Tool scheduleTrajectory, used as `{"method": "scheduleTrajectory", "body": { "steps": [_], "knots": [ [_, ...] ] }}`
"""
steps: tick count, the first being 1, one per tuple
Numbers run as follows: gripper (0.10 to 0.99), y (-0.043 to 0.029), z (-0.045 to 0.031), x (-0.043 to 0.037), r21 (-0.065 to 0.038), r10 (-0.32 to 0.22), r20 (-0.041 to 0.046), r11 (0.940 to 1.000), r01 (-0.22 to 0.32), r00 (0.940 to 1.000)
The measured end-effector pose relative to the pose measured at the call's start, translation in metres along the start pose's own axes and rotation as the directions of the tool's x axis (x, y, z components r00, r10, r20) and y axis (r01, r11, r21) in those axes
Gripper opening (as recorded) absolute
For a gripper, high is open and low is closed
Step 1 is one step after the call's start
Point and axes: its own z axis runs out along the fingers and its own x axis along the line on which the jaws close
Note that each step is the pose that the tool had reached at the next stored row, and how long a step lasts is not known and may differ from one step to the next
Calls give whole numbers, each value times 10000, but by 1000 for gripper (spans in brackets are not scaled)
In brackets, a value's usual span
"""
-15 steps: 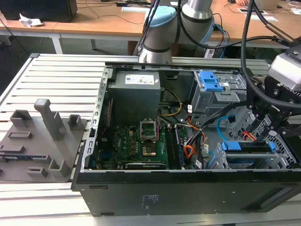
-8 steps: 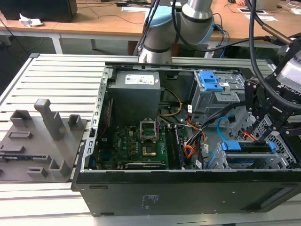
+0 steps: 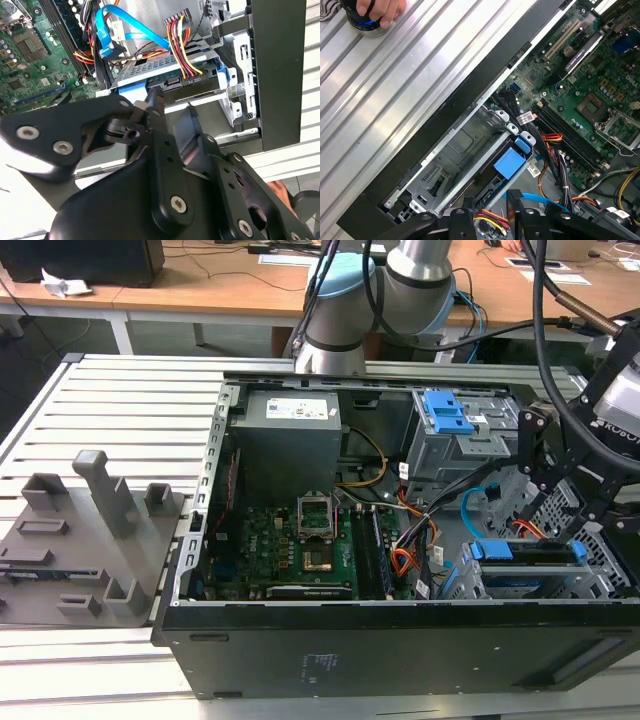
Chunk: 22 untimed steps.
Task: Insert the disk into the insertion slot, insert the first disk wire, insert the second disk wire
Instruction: 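Insert the second disk wire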
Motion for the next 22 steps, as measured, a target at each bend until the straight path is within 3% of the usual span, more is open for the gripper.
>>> {"method": "scheduleTrajectory", "body": {
  "steps": [1, 2, 4, 8, 11, 17, 22],
  "knots": [
    [373, 0, 0, 0, 0, -1, 0, 10000, 1, 10000],
    [439, -1, 1, -2, 1, -1, 1, 10000, 1, 10000],
    [439, -20, -1, -28, 0, 8, 0, 10000, -8, 10000],
    [439, -227, -9, -272, -16, 12, -19, 10000, -12, 10000],
    [439, -269, -10, -337, -16, 18, -18, 10000, -18, 10000],
    [439, -175, 18, -500, -7, 131, -5, 9999, -131, 9999],
    [439, -156, 70, -522, -35, 615, -25, 9981, -615, 9981]
  ]
}}
